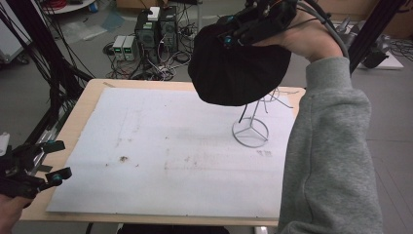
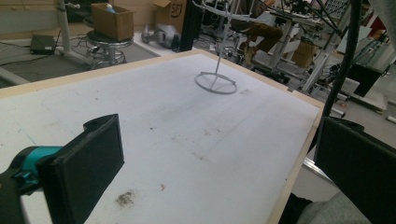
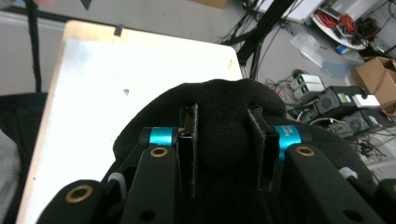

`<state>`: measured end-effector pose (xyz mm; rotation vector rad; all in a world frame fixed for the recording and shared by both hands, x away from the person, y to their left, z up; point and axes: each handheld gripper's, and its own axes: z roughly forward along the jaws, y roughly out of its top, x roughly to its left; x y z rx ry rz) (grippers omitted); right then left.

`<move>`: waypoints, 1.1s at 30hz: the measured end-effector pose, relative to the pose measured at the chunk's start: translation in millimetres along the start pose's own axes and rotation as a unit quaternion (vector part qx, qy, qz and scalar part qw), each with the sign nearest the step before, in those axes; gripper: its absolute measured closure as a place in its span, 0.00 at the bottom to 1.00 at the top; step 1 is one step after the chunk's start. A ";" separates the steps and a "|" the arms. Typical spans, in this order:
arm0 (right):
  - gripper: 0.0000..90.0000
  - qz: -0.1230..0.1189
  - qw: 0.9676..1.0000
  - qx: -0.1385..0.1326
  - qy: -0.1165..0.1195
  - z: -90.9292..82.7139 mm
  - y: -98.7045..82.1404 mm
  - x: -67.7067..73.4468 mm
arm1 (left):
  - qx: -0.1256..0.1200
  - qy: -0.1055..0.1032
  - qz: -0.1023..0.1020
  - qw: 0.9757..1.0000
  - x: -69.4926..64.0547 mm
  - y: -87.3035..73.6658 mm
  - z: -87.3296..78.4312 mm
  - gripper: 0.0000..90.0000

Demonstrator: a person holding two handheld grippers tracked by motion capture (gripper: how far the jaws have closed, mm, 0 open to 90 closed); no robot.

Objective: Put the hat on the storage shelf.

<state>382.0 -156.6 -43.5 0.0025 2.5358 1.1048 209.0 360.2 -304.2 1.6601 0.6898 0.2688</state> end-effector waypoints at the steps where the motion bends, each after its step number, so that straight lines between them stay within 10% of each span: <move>1: 0.77 -0.003 1.000 0.008 -0.005 2.8 -1.2 2.2 | 0.001 0.000 0.000 1.000 -0.1 0.0 0.3 0.02; 33: 0.69 -0.001 0.999 0.038 -0.010 14.1 -12.5 20.0 | 0.004 -0.004 0.011 1.000 -5.5 2.5 3.5 0.02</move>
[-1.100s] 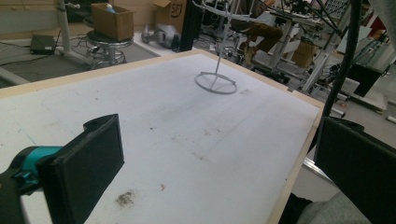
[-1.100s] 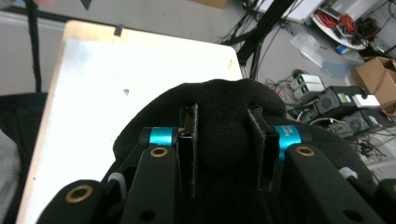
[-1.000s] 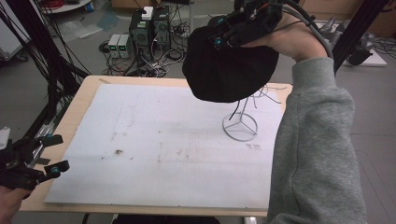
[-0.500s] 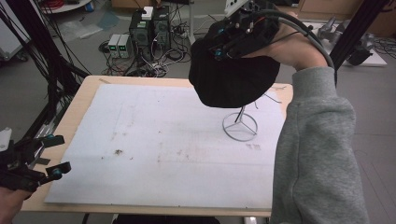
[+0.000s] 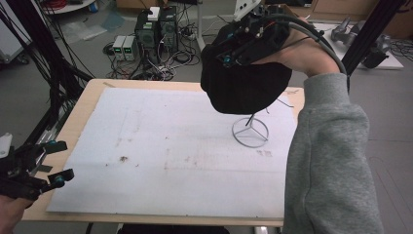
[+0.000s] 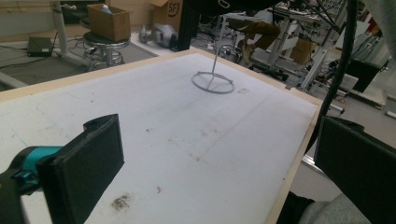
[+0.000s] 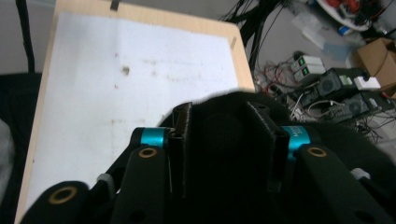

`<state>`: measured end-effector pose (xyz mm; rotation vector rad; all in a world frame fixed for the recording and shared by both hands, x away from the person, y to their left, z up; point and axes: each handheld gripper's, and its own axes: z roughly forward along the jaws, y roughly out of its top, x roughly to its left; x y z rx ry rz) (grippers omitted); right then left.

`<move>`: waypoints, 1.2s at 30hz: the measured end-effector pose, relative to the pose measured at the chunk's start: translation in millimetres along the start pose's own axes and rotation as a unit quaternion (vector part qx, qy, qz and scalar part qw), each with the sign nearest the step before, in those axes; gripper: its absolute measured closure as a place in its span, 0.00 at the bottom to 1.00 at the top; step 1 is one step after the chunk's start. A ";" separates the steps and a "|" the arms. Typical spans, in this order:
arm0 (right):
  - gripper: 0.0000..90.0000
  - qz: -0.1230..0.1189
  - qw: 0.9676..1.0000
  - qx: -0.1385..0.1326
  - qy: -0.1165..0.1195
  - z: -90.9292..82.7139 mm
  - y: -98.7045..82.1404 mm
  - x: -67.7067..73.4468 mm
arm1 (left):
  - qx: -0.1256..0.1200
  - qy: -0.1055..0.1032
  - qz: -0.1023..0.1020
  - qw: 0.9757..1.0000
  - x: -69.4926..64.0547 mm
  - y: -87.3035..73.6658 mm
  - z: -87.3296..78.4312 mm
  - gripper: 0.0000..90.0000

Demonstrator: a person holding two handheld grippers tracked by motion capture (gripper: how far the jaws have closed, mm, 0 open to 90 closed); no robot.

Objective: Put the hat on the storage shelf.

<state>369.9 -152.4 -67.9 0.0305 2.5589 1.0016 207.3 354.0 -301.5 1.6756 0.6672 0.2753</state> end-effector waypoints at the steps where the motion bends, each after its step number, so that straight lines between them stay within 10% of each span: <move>1: 0.67 -0.001 1.000 -0.003 0.000 -1.0 0.1 -0.5 | 0.000 0.000 -0.001 1.000 0.3 -0.1 0.2 0.02; 9: 0.55 0.013 0.999 -0.025 -0.020 -10.3 -3.6 -2.9 | 0.002 -0.001 -0.001 1.000 0.9 -1.1 1.9 0.02; 17: 0.18 0.022 0.995 -0.093 -0.032 -23.9 -0.3 2.0 | 0.003 -0.002 -0.001 1.000 0.2 -1.0 2.7 0.02; 22: 0.17 0.029 0.994 -0.101 0.006 -26.4 0.3 4.3 | 0.003 -0.003 -0.001 1.000 0.4 -1.2 3.1 0.02; 36: 0.14 0.041 0.991 -0.123 0.019 -27.0 -2.7 19.0 | -0.003 -0.007 0.003 1.000 -2.4 1.7 5.1 0.02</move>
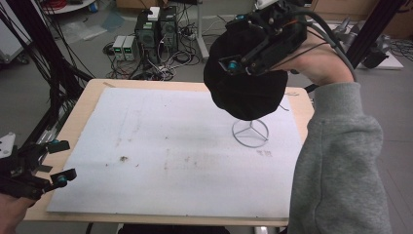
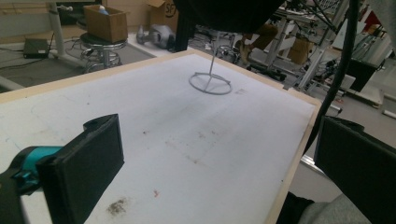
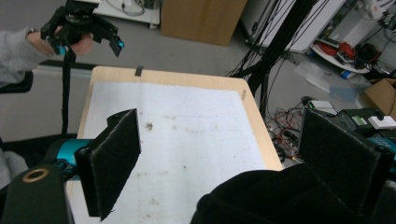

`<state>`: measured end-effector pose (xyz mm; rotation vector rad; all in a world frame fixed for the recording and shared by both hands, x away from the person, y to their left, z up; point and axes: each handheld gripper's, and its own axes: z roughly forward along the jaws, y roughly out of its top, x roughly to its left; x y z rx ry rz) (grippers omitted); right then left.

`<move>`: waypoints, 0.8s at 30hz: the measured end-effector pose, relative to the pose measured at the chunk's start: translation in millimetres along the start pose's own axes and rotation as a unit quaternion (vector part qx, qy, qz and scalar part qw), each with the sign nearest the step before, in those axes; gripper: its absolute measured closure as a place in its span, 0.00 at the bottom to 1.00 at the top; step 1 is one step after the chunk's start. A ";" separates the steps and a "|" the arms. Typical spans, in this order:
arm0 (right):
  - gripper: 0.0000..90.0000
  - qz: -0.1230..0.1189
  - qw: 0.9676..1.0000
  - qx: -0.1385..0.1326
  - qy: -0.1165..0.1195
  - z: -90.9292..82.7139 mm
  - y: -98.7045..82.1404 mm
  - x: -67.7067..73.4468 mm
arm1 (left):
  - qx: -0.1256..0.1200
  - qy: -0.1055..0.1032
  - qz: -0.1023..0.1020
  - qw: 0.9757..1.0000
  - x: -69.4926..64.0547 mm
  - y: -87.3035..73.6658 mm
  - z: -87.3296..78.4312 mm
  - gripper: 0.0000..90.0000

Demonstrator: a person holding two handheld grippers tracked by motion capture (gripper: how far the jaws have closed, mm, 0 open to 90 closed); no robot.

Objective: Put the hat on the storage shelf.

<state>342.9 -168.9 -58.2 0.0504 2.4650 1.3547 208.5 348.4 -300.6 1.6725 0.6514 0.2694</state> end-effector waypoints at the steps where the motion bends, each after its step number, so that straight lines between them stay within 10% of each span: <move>1: 0.14 0.001 1.000 -0.004 -0.002 -0.8 -2.2 1.7 | 0.000 -0.001 0.001 1.000 -0.4 0.5 0.8 0.02; 24: 0.14 0.035 0.997 -0.062 -0.033 -17.0 -81.2 55.6 | 0.018 -0.015 0.012 1.000 -0.1 0.4 34.1 0.02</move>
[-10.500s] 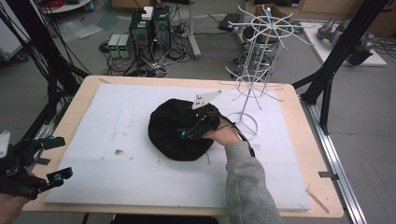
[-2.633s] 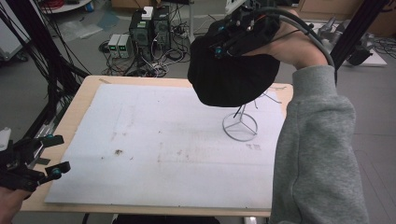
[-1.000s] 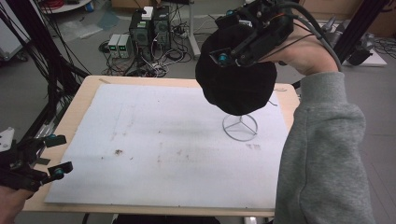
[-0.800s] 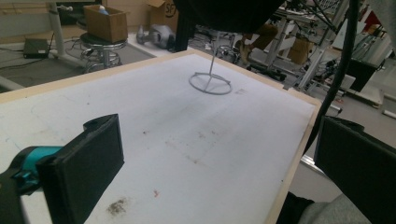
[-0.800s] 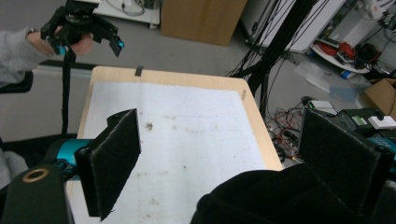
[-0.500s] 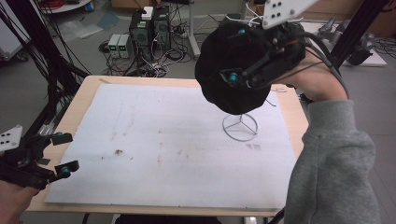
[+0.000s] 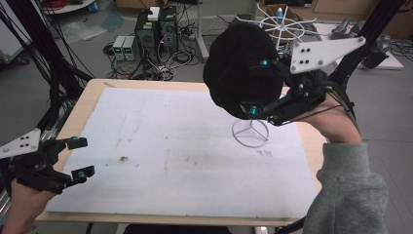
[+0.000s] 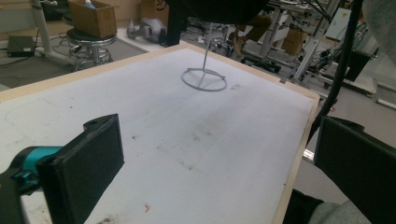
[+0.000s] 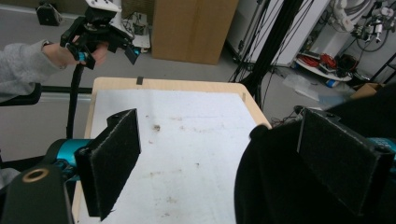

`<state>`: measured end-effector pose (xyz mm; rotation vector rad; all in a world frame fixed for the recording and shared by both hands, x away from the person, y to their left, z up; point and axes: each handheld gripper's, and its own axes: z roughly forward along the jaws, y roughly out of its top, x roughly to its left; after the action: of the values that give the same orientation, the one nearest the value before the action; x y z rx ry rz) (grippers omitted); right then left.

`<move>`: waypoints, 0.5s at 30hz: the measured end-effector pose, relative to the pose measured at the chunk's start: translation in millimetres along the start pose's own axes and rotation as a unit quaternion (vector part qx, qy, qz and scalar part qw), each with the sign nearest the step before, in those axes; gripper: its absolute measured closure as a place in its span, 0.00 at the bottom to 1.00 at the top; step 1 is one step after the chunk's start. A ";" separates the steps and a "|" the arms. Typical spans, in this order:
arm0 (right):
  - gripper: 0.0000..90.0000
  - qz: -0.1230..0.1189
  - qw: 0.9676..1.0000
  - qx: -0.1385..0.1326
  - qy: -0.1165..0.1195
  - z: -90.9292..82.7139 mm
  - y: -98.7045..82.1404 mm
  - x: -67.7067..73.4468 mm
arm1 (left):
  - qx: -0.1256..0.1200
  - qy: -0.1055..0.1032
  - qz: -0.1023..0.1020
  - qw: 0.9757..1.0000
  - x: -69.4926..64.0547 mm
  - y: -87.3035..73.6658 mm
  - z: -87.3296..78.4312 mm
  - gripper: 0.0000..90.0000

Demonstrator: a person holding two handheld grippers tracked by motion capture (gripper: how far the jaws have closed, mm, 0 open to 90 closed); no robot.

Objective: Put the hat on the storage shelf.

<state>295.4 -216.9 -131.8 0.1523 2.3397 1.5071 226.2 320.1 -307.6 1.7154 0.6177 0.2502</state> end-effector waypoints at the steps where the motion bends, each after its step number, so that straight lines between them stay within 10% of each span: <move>1: 0.14 0.002 1.000 -0.002 0.000 0.1 -3.6 1.3 | -0.001 0.001 0.001 1.000 -0.1 -0.1 0.4 0.02; 15: 0.14 0.059 0.997 -0.049 -0.020 -0.3 -53.5 22.1 | -0.008 0.007 0.008 1.000 -4.1 -1.3 3.1 0.02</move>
<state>279.9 -233.9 -184.9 0.2973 2.2541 1.6556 223.9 315.4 -308.9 1.7056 0.6101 0.2776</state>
